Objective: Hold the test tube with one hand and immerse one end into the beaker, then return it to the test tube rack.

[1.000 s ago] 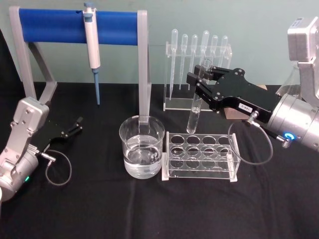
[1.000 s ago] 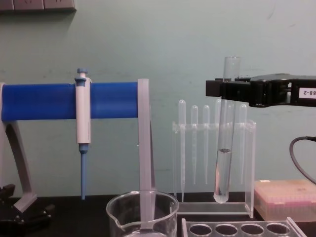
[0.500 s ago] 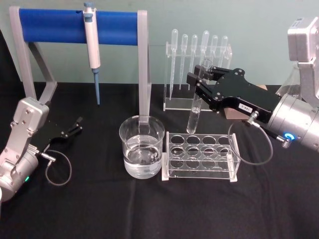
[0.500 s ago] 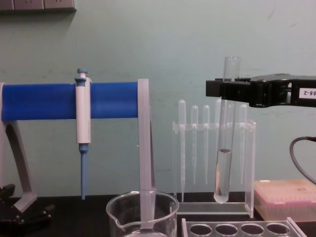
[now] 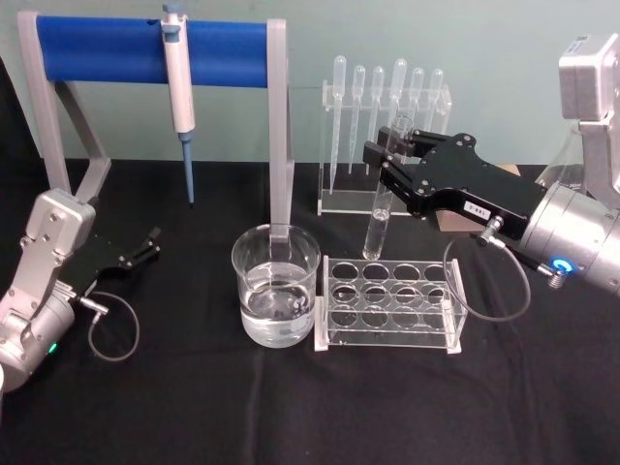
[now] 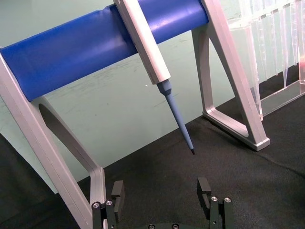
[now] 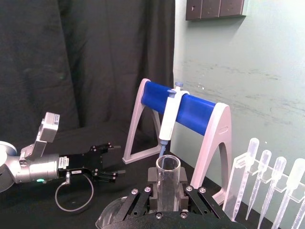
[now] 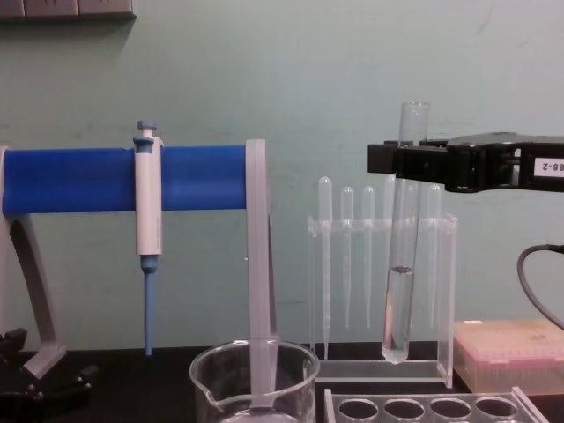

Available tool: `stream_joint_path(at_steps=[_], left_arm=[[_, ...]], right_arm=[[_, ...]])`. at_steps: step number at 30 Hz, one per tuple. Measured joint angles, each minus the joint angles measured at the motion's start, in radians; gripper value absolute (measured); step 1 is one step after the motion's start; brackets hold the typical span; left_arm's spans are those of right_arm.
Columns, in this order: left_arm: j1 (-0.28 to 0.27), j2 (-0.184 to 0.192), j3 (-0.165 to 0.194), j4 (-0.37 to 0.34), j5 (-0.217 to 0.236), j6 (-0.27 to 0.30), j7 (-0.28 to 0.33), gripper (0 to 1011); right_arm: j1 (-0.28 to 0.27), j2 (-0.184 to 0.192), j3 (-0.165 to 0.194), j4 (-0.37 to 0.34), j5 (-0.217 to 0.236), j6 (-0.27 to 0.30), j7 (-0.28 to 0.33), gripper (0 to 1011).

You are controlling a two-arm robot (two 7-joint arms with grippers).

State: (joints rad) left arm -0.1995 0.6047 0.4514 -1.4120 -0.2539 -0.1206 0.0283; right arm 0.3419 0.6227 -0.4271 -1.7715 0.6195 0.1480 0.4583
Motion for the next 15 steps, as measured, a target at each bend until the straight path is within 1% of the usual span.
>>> stream_joint_path(at_steps=[15], left_arm=[[0.0, 0.0, 0.0, 0.0, 0.0, 0.0, 0.0, 1000]], right_arm=[[0.0, 0.0, 0.0, 0.0, 0.0, 0.0, 0.0, 224]])
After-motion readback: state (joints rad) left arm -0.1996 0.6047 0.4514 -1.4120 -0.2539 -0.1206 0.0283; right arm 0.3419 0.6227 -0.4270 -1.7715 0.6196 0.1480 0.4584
